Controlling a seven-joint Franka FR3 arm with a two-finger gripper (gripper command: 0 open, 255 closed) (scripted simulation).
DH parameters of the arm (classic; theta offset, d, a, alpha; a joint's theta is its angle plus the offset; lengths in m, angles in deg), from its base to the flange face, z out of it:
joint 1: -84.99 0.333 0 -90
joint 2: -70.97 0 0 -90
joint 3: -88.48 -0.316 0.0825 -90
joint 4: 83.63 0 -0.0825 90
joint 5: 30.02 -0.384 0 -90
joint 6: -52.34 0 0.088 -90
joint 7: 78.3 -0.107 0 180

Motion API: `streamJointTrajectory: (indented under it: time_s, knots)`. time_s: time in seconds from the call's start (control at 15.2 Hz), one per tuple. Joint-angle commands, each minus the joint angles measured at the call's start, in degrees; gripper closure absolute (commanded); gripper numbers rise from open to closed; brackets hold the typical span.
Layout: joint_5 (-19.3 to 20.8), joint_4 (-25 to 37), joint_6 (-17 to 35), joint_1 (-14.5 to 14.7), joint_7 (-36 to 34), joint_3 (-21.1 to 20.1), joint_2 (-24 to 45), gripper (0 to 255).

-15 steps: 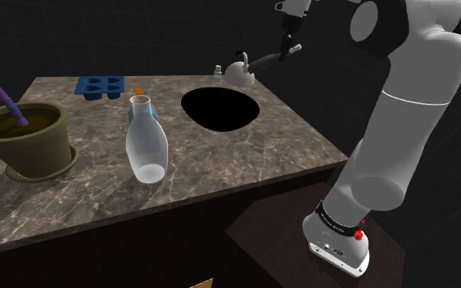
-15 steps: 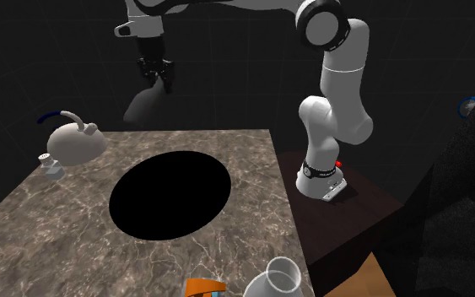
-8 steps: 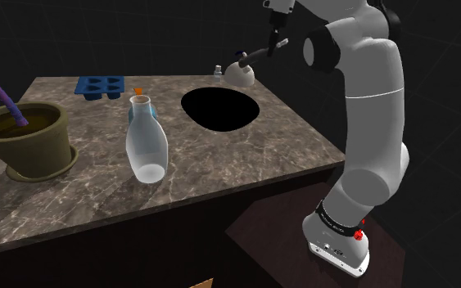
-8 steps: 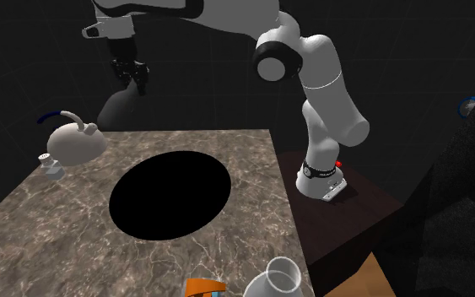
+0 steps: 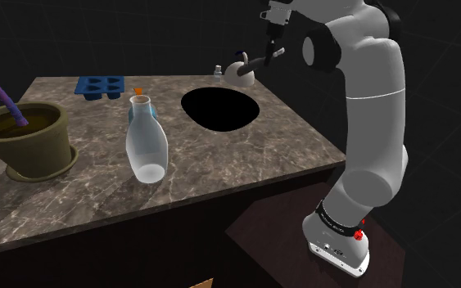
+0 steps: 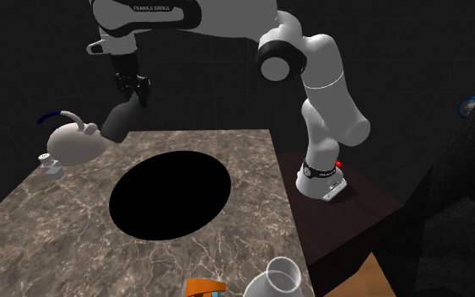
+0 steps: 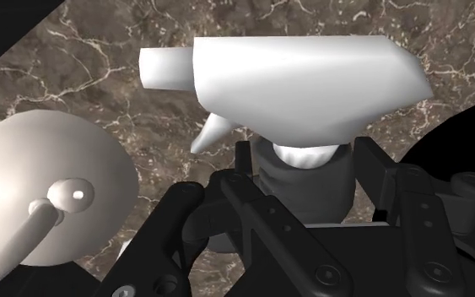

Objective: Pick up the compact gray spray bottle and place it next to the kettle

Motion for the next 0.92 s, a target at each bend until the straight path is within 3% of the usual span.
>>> streamJointTrajectory:
  time_s: [0.0,0.86]
  knots:
    - [0.13,-1.99,1.69,0.66,0.16,0.05,-0.26,255]
    - [-0.23,-12.76,11.70,3.27,1.64,-0.19,-0.36,255]
